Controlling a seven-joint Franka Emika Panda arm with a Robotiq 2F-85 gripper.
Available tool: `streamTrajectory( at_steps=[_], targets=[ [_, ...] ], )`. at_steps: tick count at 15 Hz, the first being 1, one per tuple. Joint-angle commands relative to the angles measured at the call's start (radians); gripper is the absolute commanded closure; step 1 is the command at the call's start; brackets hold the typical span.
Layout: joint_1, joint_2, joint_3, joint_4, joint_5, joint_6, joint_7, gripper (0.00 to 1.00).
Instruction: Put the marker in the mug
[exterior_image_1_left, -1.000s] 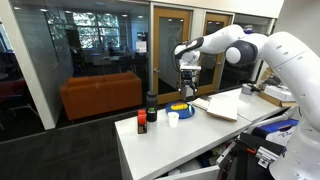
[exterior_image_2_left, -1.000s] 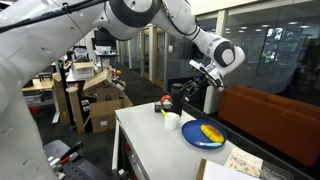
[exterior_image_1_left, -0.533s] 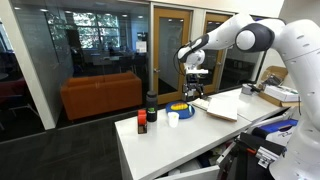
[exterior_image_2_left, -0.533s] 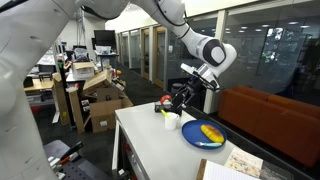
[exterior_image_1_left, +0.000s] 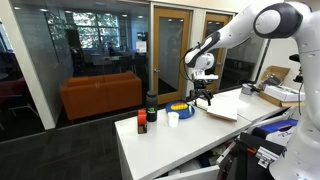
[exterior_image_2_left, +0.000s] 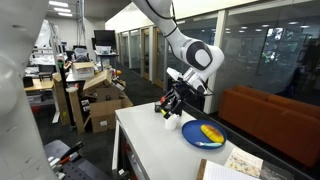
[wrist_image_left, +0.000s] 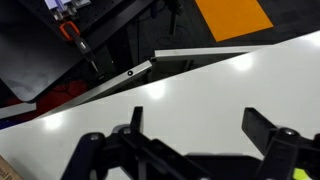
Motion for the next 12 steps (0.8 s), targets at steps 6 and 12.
streamTrajectory(
  at_steps=[6,12],
  targets=[
    [-0.011,-0.110,0.016,-0.157,-0.004,0.029,-0.010,0.00],
    [-0.011,-0.109,0.016,-0.161,-0.004,0.029,-0.008,0.00]
  ],
)
